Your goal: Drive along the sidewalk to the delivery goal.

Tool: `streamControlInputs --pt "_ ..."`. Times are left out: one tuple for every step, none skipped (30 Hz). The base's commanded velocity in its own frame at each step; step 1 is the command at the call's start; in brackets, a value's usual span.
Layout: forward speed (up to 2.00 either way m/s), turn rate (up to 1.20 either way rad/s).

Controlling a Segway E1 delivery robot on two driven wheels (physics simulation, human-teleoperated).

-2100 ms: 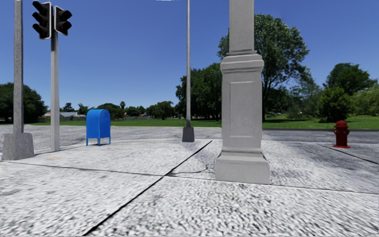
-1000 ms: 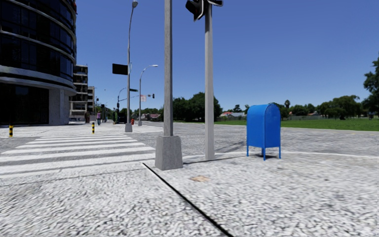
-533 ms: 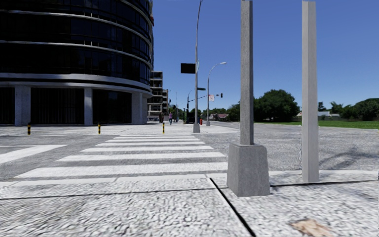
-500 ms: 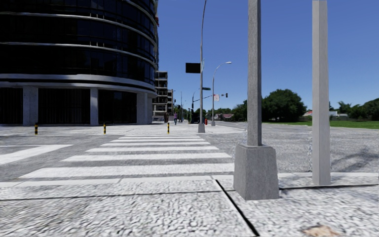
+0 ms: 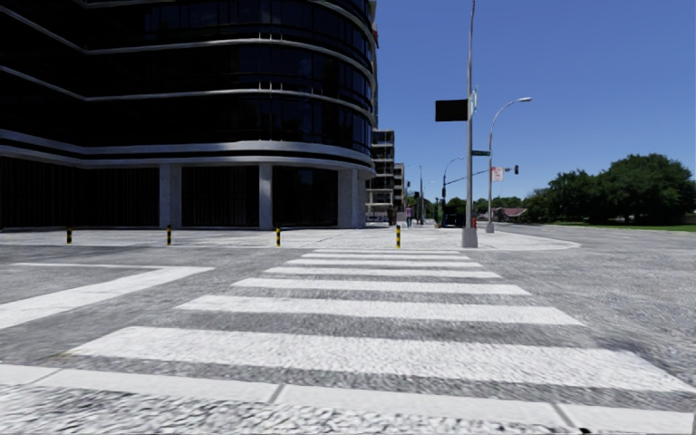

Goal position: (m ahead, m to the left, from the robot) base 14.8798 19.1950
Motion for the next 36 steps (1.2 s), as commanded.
streamControlInputs --pt "2.00 0.00" --pt "2.00 0.00" --pt "2.00 0.00" --pt "2.00 0.00" --pt "2.00 0.00" --pt "2.00 0.00" --pt "2.00 0.00" --pt "2.00 0.00" --pt "1.98 0.00" --pt "1.73 0.00" --pt "1.52 0.00" --pt "1.37 0.00" --pt "1.37 0.00" --pt "1.29 0.00" --pt "1.26 -0.08" --pt "1.25 -0.10" --pt "1.25 -0.10" --pt "1.25 -0.10" --pt "1.25 -0.11" --pt "1.25 -0.11" --pt "1.25 -0.12" --pt "1.25 -0.12" --pt "1.25 -0.24" --pt "1.25 -0.24" --pt "1.25 -0.24" --pt "1.25 -0.24" --pt "1.25 -0.24" --pt "1.25 -0.24" --pt "1.25 -0.24" --pt "1.25 -0.24" --pt "1.25 -0.24" --pt "1.25 -0.24" --pt "1.25 -0.24" --pt "1.25 -0.24" --pt "1.25 -0.24" --pt "1.25 -0.24"
